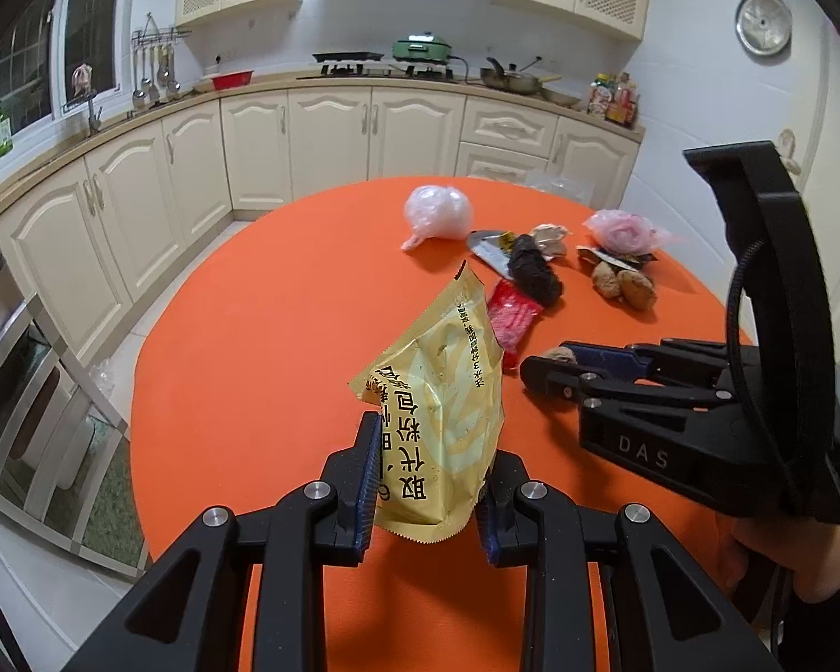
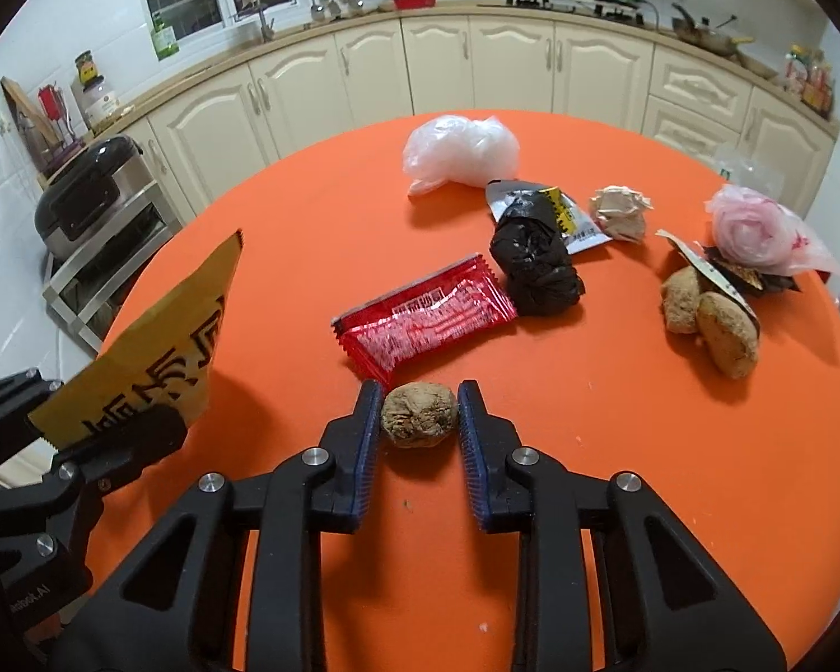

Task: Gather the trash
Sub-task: 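Carry both items over the wastebasket and open both tools to drop them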

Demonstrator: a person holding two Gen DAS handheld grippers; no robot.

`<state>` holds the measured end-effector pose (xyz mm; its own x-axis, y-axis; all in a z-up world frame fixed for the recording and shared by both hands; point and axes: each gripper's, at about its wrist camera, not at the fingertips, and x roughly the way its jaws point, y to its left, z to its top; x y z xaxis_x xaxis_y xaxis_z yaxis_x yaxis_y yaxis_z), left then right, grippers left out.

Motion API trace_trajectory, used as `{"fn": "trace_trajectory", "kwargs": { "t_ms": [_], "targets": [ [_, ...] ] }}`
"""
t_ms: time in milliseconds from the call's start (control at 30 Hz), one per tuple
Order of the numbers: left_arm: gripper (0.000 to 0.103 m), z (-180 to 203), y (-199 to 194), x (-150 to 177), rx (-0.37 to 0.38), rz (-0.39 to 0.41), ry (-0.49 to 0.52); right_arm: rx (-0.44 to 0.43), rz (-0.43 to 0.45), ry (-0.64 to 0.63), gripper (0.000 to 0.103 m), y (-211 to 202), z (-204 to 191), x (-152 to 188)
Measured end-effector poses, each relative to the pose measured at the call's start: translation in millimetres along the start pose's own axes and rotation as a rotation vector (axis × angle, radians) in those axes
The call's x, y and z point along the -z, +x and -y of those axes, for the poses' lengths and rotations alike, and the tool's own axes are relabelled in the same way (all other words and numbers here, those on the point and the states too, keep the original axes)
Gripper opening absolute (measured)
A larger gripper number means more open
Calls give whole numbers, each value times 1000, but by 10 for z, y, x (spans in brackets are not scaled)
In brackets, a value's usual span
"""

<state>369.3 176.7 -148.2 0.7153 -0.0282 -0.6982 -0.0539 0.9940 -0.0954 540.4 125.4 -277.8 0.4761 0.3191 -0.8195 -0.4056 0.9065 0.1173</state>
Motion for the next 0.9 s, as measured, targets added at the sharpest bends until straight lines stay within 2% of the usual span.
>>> {"fn": "trace_trajectory", "kwargs": {
  "t_ms": [167,433,700,800,900],
  "targets": [
    [25,248,-102,18,20,19,49,-6,42,37,26,-290,156,128],
    [25,1106,-368,125,129,33,171,65,131,129,26,-1124,687,591],
    [26,2395,-576,340,297,16,359,214,209,273,26,-2146,1472,1465],
    [26,2828,-558,440,351,-15,414,266,217,336,26,-2394,1766,1812],
    [26,3161,-427,534,369,-52,468,303,208,395,26,-2510,2026,2121]
  ]
}}
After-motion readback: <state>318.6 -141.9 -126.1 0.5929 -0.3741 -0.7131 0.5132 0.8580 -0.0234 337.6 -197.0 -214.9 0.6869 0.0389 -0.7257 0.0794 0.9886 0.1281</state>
